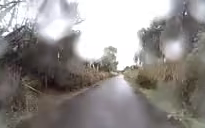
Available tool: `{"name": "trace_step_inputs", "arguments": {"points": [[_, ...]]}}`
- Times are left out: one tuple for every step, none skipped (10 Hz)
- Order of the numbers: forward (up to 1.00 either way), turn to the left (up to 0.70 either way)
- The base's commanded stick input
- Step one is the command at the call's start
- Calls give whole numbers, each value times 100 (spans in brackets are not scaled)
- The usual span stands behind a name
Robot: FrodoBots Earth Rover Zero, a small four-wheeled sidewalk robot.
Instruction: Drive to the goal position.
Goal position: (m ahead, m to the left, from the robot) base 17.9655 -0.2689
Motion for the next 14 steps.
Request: {"name": "trace_step_inputs", "arguments": {"points": [[85,-5],[85,0],[85,0],[85,0],[85,0],[85,0],[85,0],[85,0],[85,0],[85,0],[85,0],[85,0],[85,0],[85,0]]}}
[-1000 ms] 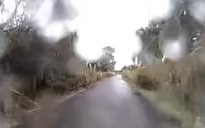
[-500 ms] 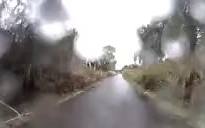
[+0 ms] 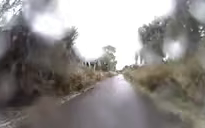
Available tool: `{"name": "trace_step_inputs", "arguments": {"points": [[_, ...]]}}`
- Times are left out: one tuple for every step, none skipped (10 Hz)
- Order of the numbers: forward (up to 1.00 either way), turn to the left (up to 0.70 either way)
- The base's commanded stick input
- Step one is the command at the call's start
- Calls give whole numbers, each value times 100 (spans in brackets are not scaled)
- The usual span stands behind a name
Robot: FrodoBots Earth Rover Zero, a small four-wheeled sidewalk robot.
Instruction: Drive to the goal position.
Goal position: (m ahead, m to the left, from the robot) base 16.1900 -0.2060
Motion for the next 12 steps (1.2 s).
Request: {"name": "trace_step_inputs", "arguments": {"points": [[85,0],[85,0],[85,0],[85,0],[85,0],[85,0],[85,0],[85,0],[85,0],[85,0],[85,0],[85,0]]}}
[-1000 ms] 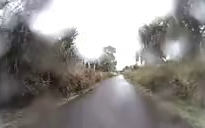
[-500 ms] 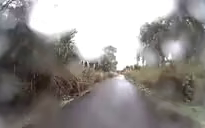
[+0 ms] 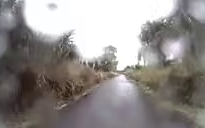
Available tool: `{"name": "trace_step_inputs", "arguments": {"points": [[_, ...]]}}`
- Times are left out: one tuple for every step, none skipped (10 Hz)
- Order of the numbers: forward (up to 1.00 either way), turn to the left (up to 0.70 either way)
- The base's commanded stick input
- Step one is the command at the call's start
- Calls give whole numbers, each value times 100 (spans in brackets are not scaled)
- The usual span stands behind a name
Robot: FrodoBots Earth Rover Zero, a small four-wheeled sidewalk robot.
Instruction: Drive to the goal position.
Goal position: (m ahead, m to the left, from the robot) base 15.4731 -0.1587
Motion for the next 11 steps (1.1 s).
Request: {"name": "trace_step_inputs", "arguments": {"points": [[85,0],[85,0],[85,0],[85,0],[85,0],[85,0],[85,0],[85,0],[85,0],[85,0],[85,0]]}}
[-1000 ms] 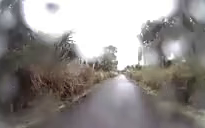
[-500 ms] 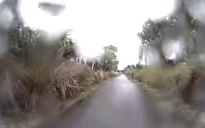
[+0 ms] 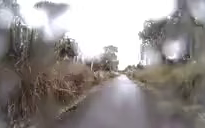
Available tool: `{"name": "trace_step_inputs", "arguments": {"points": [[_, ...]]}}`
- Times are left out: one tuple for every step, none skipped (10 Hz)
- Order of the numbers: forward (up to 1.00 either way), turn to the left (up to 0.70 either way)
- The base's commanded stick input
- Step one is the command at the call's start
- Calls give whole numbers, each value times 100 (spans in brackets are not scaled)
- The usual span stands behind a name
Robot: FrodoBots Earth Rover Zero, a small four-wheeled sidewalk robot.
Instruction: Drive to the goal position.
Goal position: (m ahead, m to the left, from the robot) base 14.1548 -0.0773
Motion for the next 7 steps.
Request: {"name": "trace_step_inputs", "arguments": {"points": [[85,0],[85,-34],[85,-34],[85,-34],[85,-34],[85,-14],[85,0]]}}
